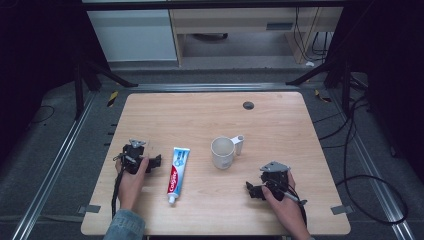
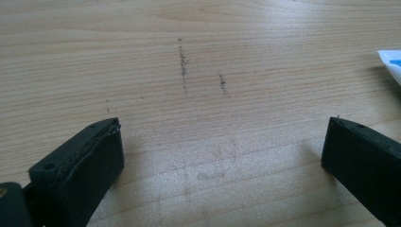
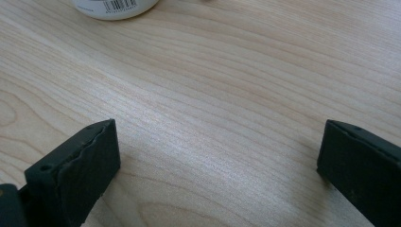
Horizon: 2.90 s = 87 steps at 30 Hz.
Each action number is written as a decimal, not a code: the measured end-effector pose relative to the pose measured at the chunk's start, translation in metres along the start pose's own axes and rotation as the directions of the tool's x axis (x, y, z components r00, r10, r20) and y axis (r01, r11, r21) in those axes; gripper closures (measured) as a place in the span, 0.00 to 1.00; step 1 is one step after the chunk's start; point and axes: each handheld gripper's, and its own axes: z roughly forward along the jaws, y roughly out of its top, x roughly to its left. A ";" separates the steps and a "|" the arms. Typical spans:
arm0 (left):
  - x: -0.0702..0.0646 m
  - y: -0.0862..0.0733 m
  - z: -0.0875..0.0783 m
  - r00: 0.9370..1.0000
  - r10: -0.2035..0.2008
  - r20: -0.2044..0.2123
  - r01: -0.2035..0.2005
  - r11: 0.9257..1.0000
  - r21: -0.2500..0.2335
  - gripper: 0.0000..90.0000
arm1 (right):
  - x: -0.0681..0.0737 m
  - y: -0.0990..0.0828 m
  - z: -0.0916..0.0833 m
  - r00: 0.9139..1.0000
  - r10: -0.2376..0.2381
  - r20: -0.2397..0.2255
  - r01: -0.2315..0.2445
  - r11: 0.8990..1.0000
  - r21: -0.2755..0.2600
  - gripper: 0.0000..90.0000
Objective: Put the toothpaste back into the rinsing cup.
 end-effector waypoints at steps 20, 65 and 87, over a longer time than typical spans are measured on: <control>-0.025 0.010 -0.052 0.993 0.077 0.088 -0.083 0.995 0.059 0.06 | 0.000 0.000 0.000 1.000 0.000 0.000 0.000 1.000 0.000 0.00; -0.114 0.054 -0.016 0.959 0.218 0.182 -0.275 0.873 0.403 0.21 | -0.001 0.000 0.000 1.000 -0.005 -0.004 0.005 1.000 -0.001 0.00; -0.114 0.061 0.002 0.953 0.212 0.217 -0.291 0.840 0.458 0.44 | -0.001 0.000 0.000 1.000 -0.005 -0.005 0.005 1.000 0.000 0.00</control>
